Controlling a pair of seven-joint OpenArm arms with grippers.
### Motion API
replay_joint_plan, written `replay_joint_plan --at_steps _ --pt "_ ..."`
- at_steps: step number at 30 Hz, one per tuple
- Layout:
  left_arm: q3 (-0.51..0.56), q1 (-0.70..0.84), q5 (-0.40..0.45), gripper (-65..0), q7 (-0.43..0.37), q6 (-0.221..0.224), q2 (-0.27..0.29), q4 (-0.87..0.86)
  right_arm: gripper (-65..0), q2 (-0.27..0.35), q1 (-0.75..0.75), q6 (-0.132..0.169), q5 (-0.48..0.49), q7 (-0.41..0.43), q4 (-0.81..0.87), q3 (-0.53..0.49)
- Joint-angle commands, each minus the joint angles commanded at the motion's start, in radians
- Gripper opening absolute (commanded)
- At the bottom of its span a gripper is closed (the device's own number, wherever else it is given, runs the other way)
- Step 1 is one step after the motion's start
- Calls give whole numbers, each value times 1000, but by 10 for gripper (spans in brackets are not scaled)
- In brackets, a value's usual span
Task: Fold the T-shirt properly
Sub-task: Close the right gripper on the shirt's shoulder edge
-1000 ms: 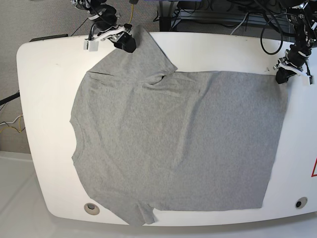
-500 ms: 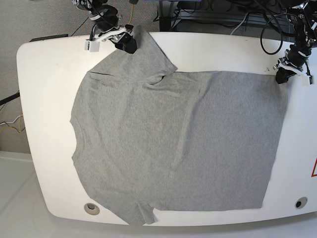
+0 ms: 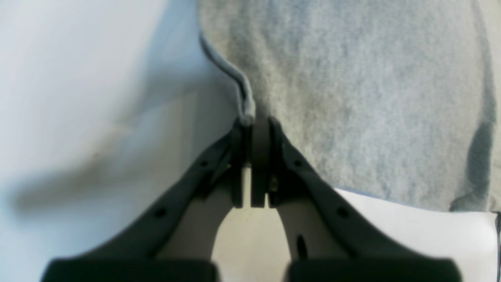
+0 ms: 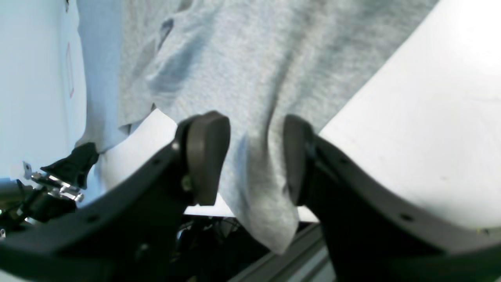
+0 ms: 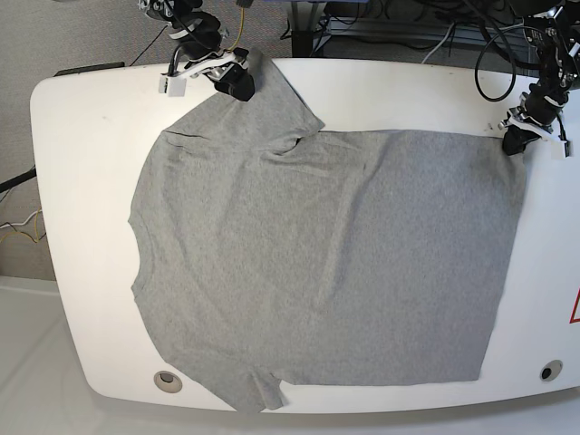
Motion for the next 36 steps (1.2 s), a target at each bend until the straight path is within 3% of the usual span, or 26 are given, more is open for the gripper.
replay_joint_plan --at_steps 21,23,31,36 --pt "-6 -1 -3 -650 0 1 -1 -3 -377 7 16 23 31 24 7 -14" --pt "-3 2 -4 -650 -4 -4 -1 -1 -405 10 22 27 35 22 1 -24" --pt "-3 6 -3 -650 -9 -5 -1 -3 -639 10 29 26 28 17 6 -21" --pt "0 4 0 -650 -10 -2 -3 1 -650 12 36 35 20 15 1 -10"
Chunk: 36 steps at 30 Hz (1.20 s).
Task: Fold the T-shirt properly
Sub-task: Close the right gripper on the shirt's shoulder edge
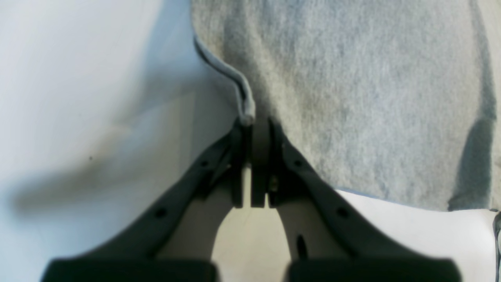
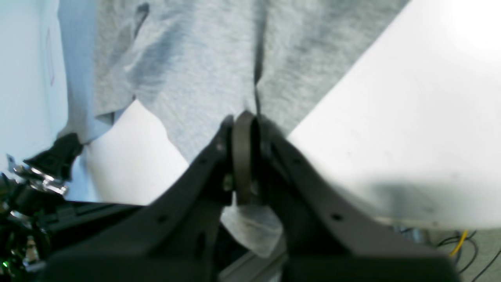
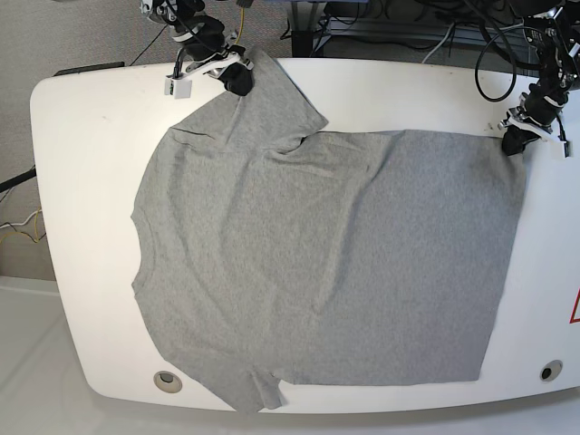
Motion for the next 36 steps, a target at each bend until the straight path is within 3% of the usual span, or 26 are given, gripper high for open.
replay_joint_plan --at_steps 21,27,36 --pt "-3 19 -4 -650 6 -12 1 13 -650 4 -17 13 1 -47 51 11" --pt "-2 57 -5 -650 1 -36 4 40 -650 8 -71 14 8 -64 120 68" --pt "-3 95 -8 -650 -1 -39 5 65 -650 19 -141 19 74 -68 202 148"
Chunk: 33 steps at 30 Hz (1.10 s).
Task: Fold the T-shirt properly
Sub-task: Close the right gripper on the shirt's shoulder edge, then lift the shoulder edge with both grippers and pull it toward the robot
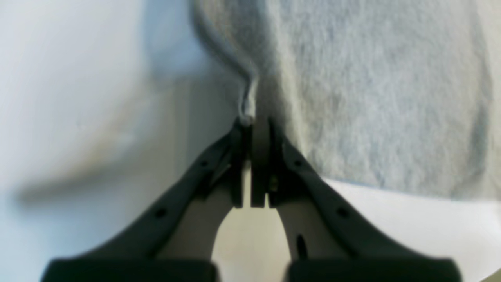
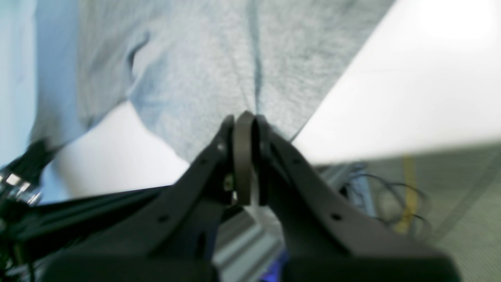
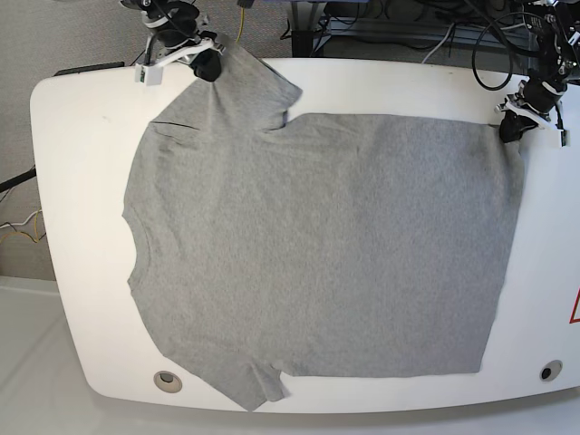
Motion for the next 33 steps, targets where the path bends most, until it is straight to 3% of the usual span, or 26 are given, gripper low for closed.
replay_joint_plan --at_steps 7,11,15,33 --pt "-2 23 -3 -650 4 -22 -4 4 -650 11 -53 5 71 -5 48 39" --pt "-2 42 -19 -650 15 -71 -1 16 -650 6 -98 3 149 -16 83 56" --pt "-3 63 -22 -650 19 -84 -1 39 -650 4 -120 3 163 -19 104 63" --pt "-11 227 -21 -650 -4 -64 6 236 -650 1 -211 11 100 -3 176 58"
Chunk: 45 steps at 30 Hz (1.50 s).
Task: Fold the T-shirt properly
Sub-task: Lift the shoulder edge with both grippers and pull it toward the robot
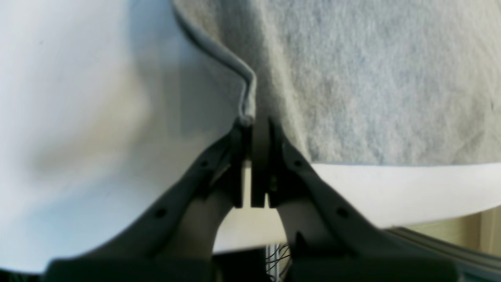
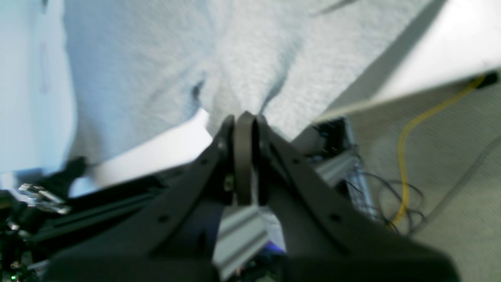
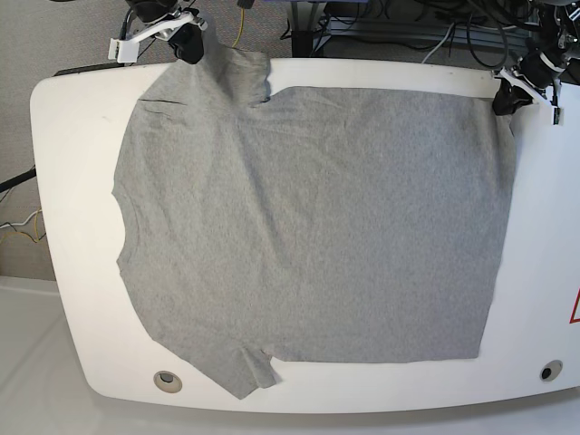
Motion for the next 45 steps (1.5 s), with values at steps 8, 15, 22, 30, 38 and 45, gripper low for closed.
replay_joint_plan --at_steps 8,15,22,30,38,45 --pt "-5 41 2 -650 -15 0 4 53 -650 16 -12 0 -1 3 -6 -1" --pt "1 17 3 -650 -17 -6 -2 75 -650 87 49 7 14 16 -5 4" --pt "2 -47 0 -650 -38 -13 -2 69 -650 106 145 6 22 18 -6 1" --pt "3 -165 1 -650 -16 -6 3 57 -650 132 249 5 28 31 -6 0" --pt "7 -240 -1 -650 -7 -6 7 27 -650 156 317 6 20 36 -14 -5" --pt "14 -314 26 -650 -5 4 26 2 -650 155 376 5 -14 35 -23 -4"
